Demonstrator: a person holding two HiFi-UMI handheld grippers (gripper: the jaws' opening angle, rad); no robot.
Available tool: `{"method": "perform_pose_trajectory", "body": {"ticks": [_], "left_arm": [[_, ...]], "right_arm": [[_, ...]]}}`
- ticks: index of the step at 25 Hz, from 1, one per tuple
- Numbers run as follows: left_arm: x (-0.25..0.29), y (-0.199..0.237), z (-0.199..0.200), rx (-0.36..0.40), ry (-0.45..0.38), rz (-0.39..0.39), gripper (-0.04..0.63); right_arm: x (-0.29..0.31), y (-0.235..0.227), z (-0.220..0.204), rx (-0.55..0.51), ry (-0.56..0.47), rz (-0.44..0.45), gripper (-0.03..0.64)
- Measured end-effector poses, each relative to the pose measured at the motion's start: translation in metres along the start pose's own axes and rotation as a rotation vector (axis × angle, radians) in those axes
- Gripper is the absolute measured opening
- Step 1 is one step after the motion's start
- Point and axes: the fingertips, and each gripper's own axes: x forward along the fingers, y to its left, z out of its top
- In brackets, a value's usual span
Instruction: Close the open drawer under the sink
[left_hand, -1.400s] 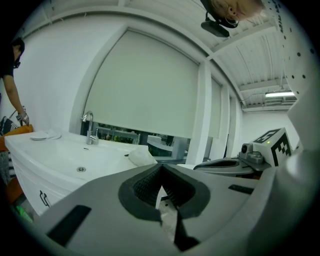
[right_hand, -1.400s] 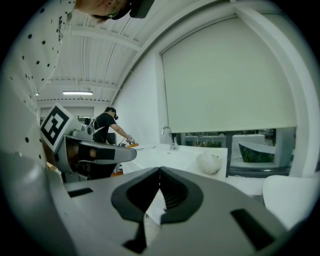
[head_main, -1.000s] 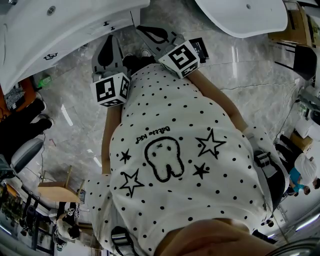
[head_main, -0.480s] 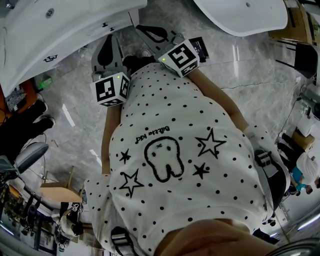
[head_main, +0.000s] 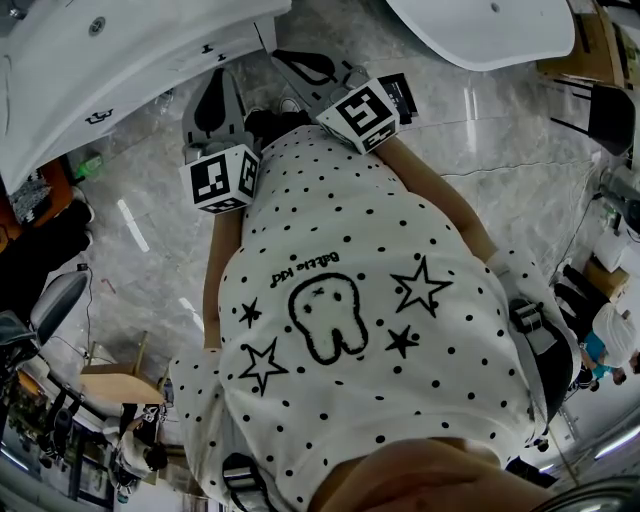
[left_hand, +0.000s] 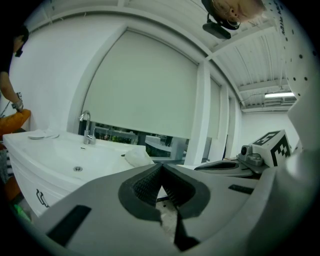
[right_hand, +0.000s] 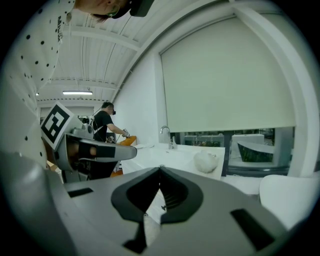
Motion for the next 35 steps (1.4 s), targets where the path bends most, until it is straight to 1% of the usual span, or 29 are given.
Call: {"method": "perform_pose_trajectory", "body": {"ticks": [10,16,22,35], "left_arm": [[0.001,-0.005,0.002,-0.001,-0.002,0.006,0.005],[0.007,-0.007,0.002,0.007,0.016,0.0,0.005],[0.0,-0.003,0.0,-0.009,0.012,0.021,0.005],[-0.002,0.001,0.001,-0.008,0.012,0.029,0.005]], "right_arm": [[-0.004,-0.003,0.001,-0.001,0.0,0.004,0.014],[-0.003,-0.008,0.002,0.003,0.004,0.003,0.014],[-0.001,0.004,-0.001,-0.02,0.02,0.045,0.014],[0.002,0.005,0.002,-0.02,0.014,0.045,0.014]]}}
